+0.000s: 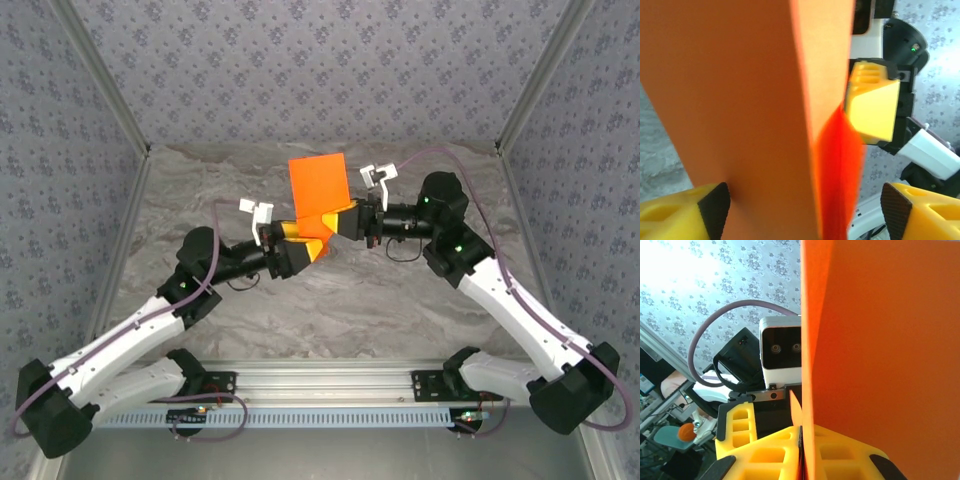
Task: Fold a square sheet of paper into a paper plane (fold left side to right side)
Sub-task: Turn over the paper at the center of the table.
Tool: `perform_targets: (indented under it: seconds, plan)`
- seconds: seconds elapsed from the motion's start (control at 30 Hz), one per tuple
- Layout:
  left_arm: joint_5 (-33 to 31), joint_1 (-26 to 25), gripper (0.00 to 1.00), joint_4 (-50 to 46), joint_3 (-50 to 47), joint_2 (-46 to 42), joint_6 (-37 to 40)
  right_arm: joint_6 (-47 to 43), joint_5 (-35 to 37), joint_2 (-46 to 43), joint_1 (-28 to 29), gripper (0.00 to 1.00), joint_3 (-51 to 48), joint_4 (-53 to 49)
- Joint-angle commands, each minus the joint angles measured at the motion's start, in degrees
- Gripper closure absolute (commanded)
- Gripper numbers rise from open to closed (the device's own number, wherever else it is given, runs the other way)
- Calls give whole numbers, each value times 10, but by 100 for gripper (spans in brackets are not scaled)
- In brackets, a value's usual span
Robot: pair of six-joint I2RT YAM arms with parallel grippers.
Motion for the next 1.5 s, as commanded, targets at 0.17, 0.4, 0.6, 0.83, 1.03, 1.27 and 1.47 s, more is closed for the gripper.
perform_targets:
  seconds: [0.17,0.4,0.6,0.83,1.03,1.27,1.47]
  plan:
    - [31,-10,63,81,15,-4,-23,50,-8,1,7,87,-5,54]
    - [-45,-24,91,-75,26,-14,33,-70,90,-55,-13,51,-6,-132]
    - [-344,-93,100,-427,82,25,151,-185,461,-113,-31,20,13,-460]
    - [-717,-217,100,-818,217,245,5,-151,691,-156,-84,5,-26,-590]
    - [-750,-249,100,-1043,346,483,-199,-148,749,-193,-122,0,-41,-637]
    - [-706,-252,99,-1045,443,648,-194,-152,746,-232,-151,0,-40,-672]
    - [-671,-247,100,-1018,521,737,-131,-150,735,-243,-154,0,-31,-692]
